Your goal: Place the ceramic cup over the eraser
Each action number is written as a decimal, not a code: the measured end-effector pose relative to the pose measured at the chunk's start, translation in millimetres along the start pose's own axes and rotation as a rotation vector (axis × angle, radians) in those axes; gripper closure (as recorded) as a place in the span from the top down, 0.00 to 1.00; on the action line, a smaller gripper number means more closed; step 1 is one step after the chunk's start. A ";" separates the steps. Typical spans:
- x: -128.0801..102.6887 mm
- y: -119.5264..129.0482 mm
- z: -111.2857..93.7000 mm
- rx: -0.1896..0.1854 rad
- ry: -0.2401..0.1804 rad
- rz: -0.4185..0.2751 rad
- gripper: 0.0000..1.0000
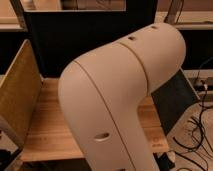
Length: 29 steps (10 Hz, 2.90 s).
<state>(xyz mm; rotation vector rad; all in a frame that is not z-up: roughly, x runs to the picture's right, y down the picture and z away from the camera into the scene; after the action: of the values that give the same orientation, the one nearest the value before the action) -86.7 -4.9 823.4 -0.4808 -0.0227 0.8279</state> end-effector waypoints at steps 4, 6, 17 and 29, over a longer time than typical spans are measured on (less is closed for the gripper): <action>-2.2 3.6 0.3 -0.012 -0.004 -0.001 0.80; -6.4 7.7 1.6 -0.014 -0.004 -0.021 0.80; -64.4 48.2 47.9 -0.085 -0.010 -0.153 0.80; -65.0 9.9 121.2 -0.091 0.124 -0.106 0.62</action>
<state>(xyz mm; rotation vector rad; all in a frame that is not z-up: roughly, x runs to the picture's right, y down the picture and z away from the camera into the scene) -162.7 3.3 938.2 -0.6109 0.0288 0.6936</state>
